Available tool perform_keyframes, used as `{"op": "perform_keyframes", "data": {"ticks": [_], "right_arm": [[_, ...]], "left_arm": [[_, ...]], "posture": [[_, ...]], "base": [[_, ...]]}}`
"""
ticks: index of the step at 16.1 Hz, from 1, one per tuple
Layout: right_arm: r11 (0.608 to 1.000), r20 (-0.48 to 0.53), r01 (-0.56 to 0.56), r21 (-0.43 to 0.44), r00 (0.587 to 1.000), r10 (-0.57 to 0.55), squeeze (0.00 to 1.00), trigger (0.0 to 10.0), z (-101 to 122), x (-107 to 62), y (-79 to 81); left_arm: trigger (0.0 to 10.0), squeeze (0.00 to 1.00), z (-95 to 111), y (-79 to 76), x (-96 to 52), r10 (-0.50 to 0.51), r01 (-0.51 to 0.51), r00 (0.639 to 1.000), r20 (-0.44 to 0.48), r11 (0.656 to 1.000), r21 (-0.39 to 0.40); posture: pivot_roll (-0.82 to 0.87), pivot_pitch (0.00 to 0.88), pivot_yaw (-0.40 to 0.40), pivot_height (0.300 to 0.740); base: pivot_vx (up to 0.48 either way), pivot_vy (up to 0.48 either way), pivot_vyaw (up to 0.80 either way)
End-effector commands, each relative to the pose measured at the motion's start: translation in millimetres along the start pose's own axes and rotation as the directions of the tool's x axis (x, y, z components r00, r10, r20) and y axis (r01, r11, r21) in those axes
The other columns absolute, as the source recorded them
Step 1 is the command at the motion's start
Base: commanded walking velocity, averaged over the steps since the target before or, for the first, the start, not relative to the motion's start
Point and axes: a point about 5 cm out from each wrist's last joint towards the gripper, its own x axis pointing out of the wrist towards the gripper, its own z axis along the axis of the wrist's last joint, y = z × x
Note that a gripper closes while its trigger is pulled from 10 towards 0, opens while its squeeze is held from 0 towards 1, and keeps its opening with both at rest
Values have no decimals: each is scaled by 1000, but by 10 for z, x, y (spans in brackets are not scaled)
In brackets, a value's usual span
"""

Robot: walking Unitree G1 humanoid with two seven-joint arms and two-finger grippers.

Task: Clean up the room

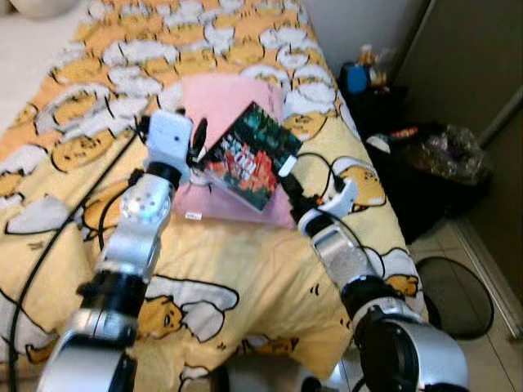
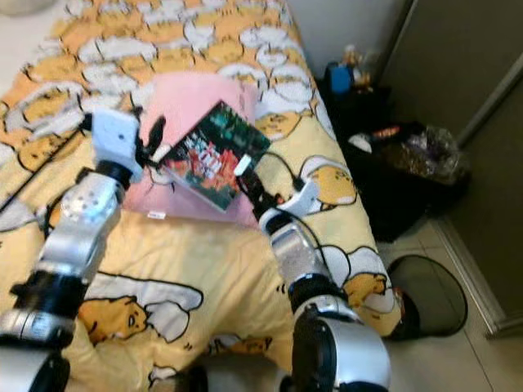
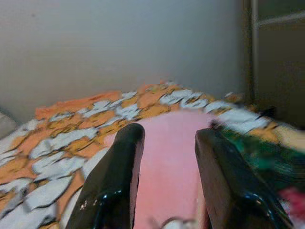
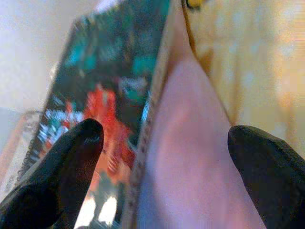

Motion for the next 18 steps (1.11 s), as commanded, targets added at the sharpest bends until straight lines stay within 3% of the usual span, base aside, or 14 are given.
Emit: {"op": "perform_keyframes", "data": {"ticks": [1,2,5,6,7,9,10,13,18], "right_arm": [[999,-2,-36,34,999,36,0,10000,-15,42,83],[998,-10,-42,55,999,43,0,10000,-38,44,90],[996,-25,-75,52,997,76,0,10000,-103,72,165],[995,-25,-87,51,996,88,0,10000,-107,81,188],[994,-25,-101,47,994,102,0,10000,-107,95,219],[991,-37,-123,47,991,125,0,10000,-126,113,267],[991,-52,-122,51,991,125,0,10000,-155,124,290],[991,-80,-121,55,989,125,0,10000,-216,155,358],[990,-116,-121,72,985,129,0,10000,-322,187,456]], "left_arm": [[10000,0,38,-122,-37,-100,100,995,-4,994,-33],[10000,0,46,-176,-64,-165,165,986,-11,986,-32],[10000,0,216,-7,-63,-179,179,984,20,984,-14],[10000,0,269,-16,-92,-226,227,974,31,973,-37],[10000,0,331,-54,-140,-311,313,950,39,946,-86],[10000,0,351,-105,-230,-428,427,904,5,900,-84],[10000,0,337,-181,-303,-506,501,862,-22,860,-98],[10000,0,309,-321,-441,-591,585,804,-60,805,-96],[10000,0,327,-279,-490,-571,564,816,-93,820,-93]], "posture": [[181,273,-6,740],[183,270,-8,740],[199,264,-5,740],[201,264,-4,740],[205,264,-4,740],[217,266,-5,740],[224,268,-10,740],[235,270,-21,740],[260,273,-36,740]], "base": [[0,0,0],[0,0,0],[0,0,0],[0,0,0],[0,0,0],[0,0,0],[0,0,0],[0,0,0],[0,0,0]]}}
